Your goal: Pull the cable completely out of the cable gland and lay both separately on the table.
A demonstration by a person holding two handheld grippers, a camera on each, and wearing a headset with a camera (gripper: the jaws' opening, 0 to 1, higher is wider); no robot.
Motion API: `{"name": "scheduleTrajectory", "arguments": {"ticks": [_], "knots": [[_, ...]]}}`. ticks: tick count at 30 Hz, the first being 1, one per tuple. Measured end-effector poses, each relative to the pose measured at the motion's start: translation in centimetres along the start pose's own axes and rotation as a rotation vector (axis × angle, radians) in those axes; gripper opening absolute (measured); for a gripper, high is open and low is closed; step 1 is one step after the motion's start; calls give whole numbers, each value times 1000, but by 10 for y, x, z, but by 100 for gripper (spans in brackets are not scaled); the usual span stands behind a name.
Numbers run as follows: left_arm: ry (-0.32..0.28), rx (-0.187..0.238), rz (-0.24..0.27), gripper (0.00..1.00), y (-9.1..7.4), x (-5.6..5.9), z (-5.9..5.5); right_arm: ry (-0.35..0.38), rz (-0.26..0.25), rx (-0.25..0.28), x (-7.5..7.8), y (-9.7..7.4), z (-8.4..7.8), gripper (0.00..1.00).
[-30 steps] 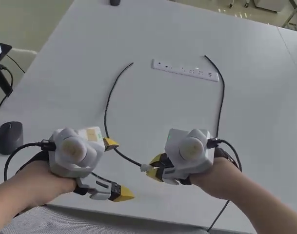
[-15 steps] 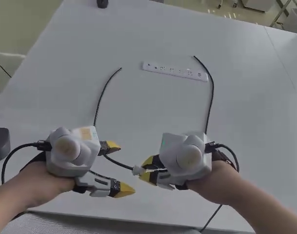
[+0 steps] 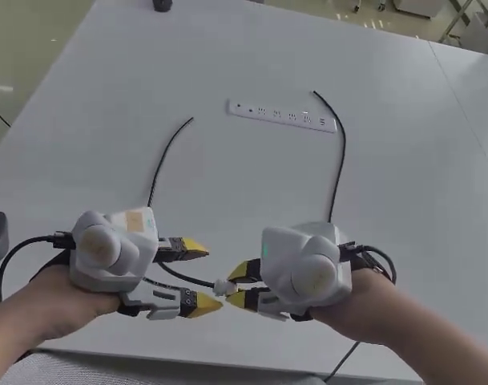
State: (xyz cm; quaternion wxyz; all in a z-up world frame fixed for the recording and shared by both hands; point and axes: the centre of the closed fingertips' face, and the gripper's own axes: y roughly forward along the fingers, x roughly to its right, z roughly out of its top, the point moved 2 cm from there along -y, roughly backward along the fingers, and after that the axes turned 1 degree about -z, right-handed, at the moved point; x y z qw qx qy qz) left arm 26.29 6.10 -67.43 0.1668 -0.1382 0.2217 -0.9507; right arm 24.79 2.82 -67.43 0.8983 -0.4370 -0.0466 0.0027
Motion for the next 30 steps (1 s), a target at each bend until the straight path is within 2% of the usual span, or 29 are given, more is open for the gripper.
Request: {"name": "scheduleTrajectory", "arguments": {"ticks": [6, 13, 20, 24, 30], "knots": [[42, -13, -27, 33, 1, 6, -1, -22, 6, 10, -2, -2, 4, 6], [49, -5, -42, 28, 1, 11, 3, -37, 6, 12, -3, -2, 6, 6], [70, -1, -84, 17, 3, 22, 3, -75, 19, 11, -6, -4, 4, 6], [86, -9, -85, 16, 6, 25, 2, -92, 25, 6, -8, -4, 2, 6], [108, -49, -81, 16, 8, 28, 1, -105, 21, -10, -11, -2, 0, 6]]}}
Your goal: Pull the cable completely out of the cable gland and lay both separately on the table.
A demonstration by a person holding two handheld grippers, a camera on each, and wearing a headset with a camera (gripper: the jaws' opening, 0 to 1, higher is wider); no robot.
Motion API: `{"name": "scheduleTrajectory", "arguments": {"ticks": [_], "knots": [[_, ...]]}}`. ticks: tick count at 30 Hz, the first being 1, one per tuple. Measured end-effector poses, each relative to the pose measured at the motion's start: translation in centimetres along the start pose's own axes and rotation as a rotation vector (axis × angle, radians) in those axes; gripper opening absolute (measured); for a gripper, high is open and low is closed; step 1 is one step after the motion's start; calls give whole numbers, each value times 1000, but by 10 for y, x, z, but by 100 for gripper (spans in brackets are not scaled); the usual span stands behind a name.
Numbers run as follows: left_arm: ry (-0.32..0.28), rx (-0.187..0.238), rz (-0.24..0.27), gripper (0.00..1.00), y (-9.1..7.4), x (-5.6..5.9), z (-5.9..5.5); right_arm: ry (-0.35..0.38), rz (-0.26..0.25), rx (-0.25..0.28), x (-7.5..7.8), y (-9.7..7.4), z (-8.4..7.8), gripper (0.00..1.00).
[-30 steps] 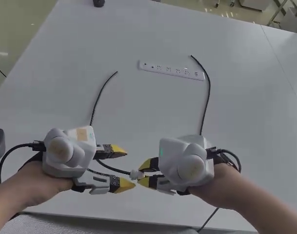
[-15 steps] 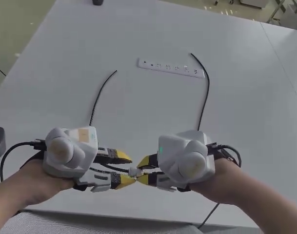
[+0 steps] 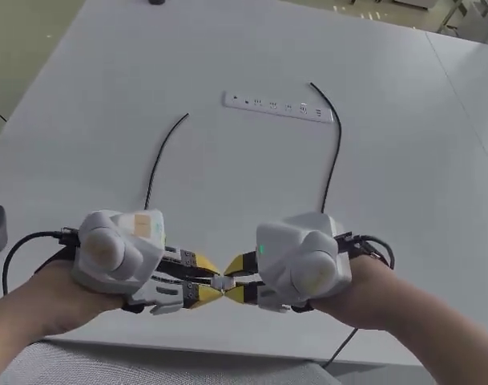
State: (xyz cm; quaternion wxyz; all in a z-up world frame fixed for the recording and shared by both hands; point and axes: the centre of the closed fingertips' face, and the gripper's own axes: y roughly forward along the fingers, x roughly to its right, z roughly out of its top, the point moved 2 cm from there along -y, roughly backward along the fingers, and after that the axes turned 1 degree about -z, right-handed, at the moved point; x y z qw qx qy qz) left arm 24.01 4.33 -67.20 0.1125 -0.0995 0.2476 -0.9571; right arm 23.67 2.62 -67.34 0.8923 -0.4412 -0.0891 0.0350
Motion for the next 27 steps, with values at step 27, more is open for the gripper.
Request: {"name": "scheduleTrajectory", "arguments": {"ticks": [27], "knots": [[74, -64, 34, 15, -5, 2, -3, 241, 157, 85, 5, -13, 9, 12]]}}
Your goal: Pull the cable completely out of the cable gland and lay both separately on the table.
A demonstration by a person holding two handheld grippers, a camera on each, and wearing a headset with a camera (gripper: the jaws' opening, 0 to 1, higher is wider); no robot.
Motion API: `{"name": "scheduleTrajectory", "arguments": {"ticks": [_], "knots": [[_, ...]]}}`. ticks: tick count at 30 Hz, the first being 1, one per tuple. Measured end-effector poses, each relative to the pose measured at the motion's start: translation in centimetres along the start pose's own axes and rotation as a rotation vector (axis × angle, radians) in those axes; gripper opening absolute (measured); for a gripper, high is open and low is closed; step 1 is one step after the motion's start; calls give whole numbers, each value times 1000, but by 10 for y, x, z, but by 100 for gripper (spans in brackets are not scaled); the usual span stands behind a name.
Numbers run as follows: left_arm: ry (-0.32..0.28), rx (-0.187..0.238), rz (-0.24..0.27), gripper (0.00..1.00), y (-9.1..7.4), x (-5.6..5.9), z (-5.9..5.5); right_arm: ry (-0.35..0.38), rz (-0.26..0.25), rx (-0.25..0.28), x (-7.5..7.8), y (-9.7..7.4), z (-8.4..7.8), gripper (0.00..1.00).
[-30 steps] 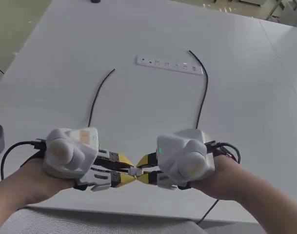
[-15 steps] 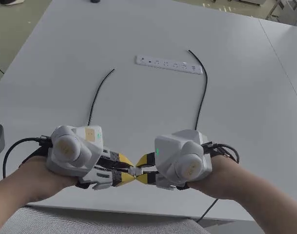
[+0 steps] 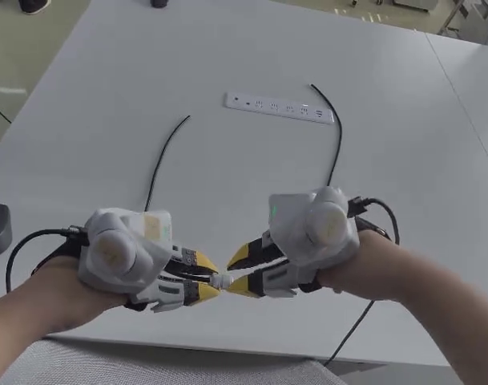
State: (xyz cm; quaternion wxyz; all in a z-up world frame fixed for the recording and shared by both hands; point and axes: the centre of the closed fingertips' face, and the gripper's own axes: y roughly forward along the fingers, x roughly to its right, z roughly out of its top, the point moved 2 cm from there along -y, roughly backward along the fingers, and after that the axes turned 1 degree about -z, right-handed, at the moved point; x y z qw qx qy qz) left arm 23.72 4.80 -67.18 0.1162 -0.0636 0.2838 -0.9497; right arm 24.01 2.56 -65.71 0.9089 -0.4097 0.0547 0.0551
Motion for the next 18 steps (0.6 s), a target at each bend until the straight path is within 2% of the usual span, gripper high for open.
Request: {"name": "scheduleTrajectory", "arguments": {"ticks": [2, 5, 6, 8, 10, 12, 13, 15, 18], "knots": [[16, -4, 4, 15, 0, -1, 0, 0, 9, -9, 5, 1, -1, 12], [46, -4, 9, 15, 0, 0, 2, 55, 66, -28, 3, 4, -4, 15], [52, -4, 11, 15, -1, 0, 2, 40, 53, -27, 7, 5, -4, 15], [67, -2, 13, 15, -1, 0, 3, 60, 94, -27, 4, 5, -4, 15], [76, -6, 10, 15, 0, 2, 2, 85, 99, -21, 9, 6, -4, 14], [101, -13, 10, 15, 1, 5, 3, 119, 150, -18, 5, 6, -4, 13], [105, -13, 9, 15, 0, 6, 3, 120, 148, -22, 6, 7, -5, 12], [123, -18, 10, 15, 1, 7, 5, 138, 187, -30, 1, 8, -7, 10], [134, -10, 11, 15, 2, 7, 7, 162, 209, -48, 0, 11, -13, 10]]}}
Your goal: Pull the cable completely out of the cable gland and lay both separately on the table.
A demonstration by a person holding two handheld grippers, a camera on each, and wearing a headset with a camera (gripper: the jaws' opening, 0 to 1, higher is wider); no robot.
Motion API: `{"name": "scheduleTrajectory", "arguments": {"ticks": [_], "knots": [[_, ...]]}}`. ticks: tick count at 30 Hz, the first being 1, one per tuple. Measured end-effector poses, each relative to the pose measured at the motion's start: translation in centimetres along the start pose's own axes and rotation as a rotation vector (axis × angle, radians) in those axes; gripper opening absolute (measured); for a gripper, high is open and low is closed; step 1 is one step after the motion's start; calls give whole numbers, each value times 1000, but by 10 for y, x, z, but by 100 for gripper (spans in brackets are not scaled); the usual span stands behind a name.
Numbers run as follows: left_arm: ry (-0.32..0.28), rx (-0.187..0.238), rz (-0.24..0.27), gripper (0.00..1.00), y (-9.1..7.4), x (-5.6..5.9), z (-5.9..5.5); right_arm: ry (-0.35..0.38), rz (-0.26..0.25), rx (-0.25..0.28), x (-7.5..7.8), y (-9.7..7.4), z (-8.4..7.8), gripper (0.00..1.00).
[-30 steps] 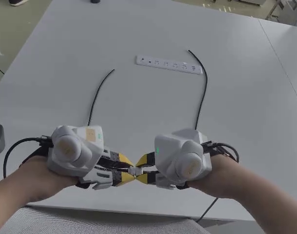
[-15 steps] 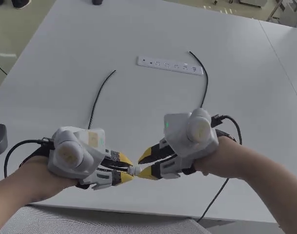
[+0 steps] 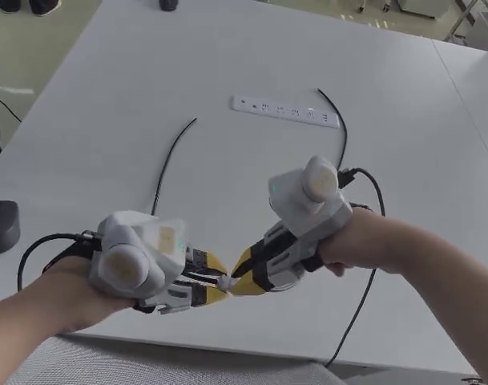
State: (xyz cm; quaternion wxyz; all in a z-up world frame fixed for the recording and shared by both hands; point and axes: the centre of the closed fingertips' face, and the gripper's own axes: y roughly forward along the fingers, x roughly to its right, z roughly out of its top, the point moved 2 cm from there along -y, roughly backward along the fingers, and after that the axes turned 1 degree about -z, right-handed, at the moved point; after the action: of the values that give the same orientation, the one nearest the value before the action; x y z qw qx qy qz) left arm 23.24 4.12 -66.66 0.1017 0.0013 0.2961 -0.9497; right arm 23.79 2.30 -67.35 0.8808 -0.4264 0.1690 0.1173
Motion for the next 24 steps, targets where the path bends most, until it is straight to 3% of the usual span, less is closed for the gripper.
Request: {"name": "scheduleTrajectory", "arguments": {"ticks": [12, 16, 21, 24], "knots": [[46, -3, -29, 15, 2, 8, 4, 143, 129, 45, -7, -3, -2, 10], [62, -10, -35, 15, 3, 8, 4, 171, 144, 52, -6, -4, -4, 8], [75, -20, -40, 15, 4, 7, 4, 146, 139, 49, -7, -3, -3, 7], [67, -23, -32, 15, 4, 4, 3, 104, 110, 33, -7, -3, -1, 6]]}}
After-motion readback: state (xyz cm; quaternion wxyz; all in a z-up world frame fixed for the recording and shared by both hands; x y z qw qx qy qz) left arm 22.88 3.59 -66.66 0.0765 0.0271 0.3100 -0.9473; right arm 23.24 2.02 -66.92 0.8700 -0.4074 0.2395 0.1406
